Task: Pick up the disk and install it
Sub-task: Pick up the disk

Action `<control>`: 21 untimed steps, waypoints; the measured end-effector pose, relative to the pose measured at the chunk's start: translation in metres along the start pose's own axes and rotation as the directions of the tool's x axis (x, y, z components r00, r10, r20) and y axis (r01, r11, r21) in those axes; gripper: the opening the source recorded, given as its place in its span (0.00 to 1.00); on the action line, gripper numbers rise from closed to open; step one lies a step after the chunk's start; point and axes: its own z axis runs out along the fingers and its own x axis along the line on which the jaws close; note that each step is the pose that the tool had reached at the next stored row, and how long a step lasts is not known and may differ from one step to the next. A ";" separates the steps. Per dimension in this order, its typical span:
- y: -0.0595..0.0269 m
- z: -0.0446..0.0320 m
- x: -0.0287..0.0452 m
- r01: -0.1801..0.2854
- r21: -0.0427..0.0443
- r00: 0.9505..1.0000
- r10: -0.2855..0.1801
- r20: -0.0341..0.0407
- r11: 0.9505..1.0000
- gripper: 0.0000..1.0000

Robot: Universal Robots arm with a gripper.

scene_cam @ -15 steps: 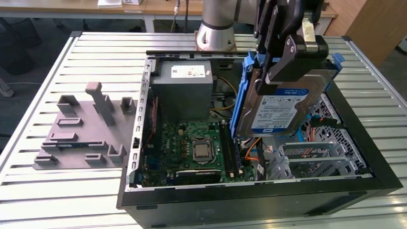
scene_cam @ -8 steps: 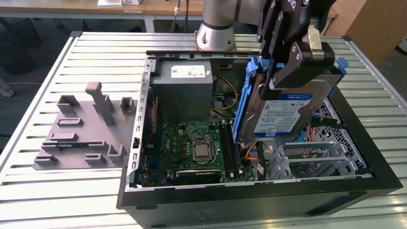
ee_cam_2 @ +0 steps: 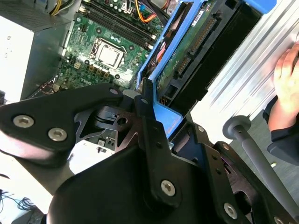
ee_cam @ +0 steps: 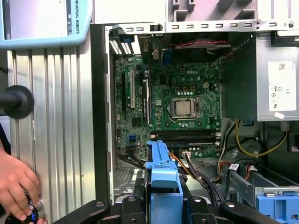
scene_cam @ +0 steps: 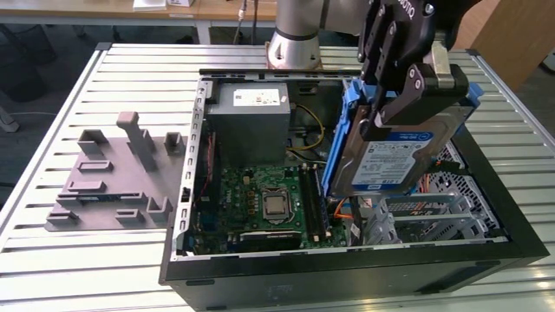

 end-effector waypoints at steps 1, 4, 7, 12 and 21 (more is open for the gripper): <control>-0.0004 0.0003 0.0003 0.000 0.000 1.000 0.000 -0.001 1.000 0.36; -0.0016 0.0014 0.0015 0.000 0.000 1.000 0.000 -0.002 1.000 0.36; -0.0039 0.0030 0.0041 0.000 0.000 1.000 0.000 -0.002 1.000 0.36; -0.0109 0.0045 0.0055 0.000 0.000 1.000 0.000 -0.002 1.000 0.36; -0.0271 0.0065 0.0050 0.000 0.000 1.000 0.000 -0.002 1.000 0.36</control>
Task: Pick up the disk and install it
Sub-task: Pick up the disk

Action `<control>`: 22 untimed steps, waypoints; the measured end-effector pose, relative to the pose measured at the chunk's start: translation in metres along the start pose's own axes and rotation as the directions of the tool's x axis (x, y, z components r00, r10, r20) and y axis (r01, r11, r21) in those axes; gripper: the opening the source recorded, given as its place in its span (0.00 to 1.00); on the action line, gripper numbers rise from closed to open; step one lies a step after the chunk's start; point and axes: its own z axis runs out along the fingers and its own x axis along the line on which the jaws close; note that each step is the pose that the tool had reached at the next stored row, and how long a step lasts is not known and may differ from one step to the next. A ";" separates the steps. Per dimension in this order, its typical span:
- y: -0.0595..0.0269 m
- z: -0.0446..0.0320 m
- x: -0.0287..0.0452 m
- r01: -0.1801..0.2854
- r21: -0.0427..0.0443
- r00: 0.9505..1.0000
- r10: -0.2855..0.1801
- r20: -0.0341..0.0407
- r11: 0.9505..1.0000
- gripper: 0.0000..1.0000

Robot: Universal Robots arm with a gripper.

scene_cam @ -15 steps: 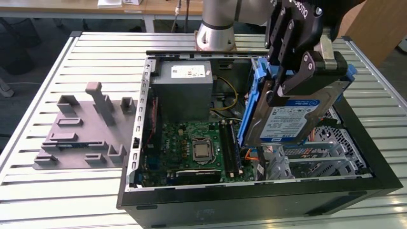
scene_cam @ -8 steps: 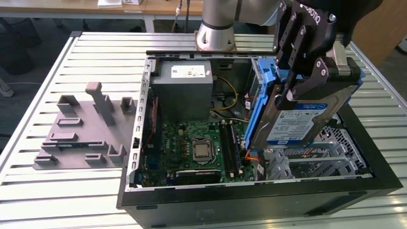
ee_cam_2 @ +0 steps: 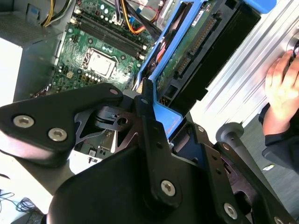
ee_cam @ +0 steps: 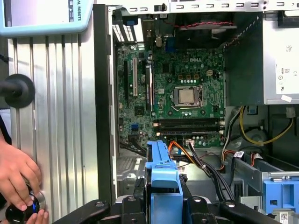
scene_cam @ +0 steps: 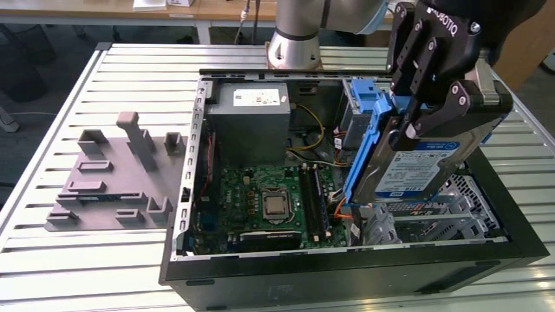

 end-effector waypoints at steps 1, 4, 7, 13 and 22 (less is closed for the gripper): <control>-0.0016 0.0001 -0.0001 0.000 0.000 1.000 0.000 0.000 1.000 0.36; -0.0067 0.0006 -0.0003 0.000 0.000 1.000 0.000 0.000 1.000 0.36; -0.0112 0.0009 -0.0005 0.000 0.000 1.000 0.000 0.000 1.000 0.36; -0.0197 0.0018 -0.0008 0.000 0.000 1.000 0.000 0.000 1.000 0.36; -0.0332 0.0044 -0.0008 0.000 0.000 1.000 0.000 0.000 1.000 0.36</control>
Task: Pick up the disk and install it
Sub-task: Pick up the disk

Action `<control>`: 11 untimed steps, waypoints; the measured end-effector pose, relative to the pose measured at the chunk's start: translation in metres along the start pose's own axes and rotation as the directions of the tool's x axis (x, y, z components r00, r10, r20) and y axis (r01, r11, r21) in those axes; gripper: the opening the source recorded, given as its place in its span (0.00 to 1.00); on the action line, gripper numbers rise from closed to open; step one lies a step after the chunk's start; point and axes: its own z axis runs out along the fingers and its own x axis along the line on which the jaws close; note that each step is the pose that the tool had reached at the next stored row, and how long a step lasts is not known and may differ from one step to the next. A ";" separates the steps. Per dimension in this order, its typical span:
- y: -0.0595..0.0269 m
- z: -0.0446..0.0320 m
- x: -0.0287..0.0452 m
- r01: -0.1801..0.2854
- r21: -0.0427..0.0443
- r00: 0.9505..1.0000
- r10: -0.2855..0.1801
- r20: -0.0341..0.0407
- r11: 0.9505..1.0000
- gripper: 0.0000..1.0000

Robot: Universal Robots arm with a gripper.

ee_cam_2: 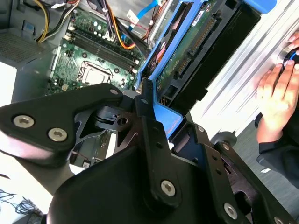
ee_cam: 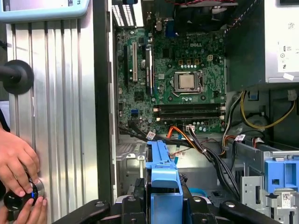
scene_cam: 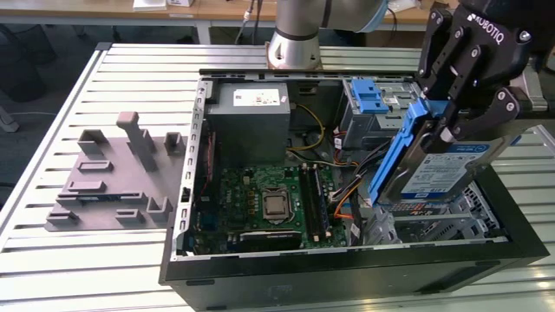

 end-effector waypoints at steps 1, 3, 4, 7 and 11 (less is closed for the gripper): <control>-0.0019 0.0004 -0.0001 0.000 0.000 1.000 0.000 0.000 1.000 0.36; -0.0050 0.0012 -0.0002 0.000 0.000 1.000 0.000 0.000 1.000 0.36; -0.0060 0.0016 -0.0003 0.001 0.000 1.000 -0.001 0.000 1.000 0.36; -0.0087 0.0025 -0.0003 0.002 0.000 1.000 -0.002 0.000 1.000 0.36; -0.0141 0.0035 -0.0003 0.002 0.000 1.000 -0.002 0.000 1.000 0.36</control>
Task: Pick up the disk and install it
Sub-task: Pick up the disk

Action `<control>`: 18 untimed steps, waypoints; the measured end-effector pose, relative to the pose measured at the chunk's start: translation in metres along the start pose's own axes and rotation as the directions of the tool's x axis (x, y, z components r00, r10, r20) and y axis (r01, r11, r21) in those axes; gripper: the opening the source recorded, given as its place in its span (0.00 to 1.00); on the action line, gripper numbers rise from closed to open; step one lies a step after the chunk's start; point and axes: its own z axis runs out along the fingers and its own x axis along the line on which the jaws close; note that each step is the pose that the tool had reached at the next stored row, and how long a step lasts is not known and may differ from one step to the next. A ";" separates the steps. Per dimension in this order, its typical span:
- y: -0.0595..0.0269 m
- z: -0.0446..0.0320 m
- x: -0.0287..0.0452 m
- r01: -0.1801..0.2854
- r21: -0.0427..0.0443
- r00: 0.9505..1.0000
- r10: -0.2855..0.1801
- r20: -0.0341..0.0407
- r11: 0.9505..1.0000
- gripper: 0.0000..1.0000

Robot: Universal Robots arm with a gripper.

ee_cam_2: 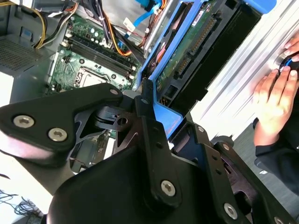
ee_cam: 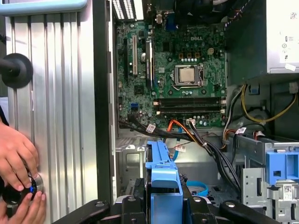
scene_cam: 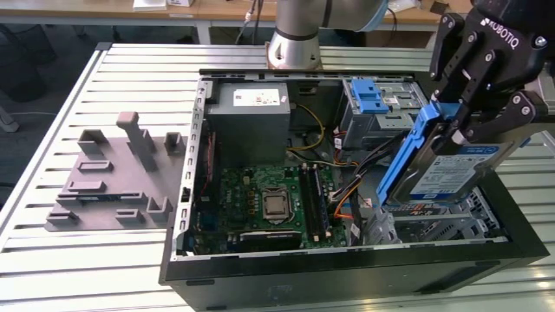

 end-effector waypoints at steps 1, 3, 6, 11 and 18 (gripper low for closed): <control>-0.0019 0.0003 0.0000 0.000 0.000 1.000 0.000 0.000 1.000 0.36; -0.0049 0.0005 -0.0002 0.000 0.000 1.000 0.000 0.000 1.000 0.36; -0.0081 0.0012 -0.0002 0.000 -0.001 1.000 0.000 0.000 1.000 0.36; -0.0097 0.0028 -0.0003 0.000 -0.001 1.000 0.000 0.000 1.000 0.36; -0.0136 0.0063 -0.0004 0.000 -0.001 1.000 0.000 0.000 1.000 0.36</control>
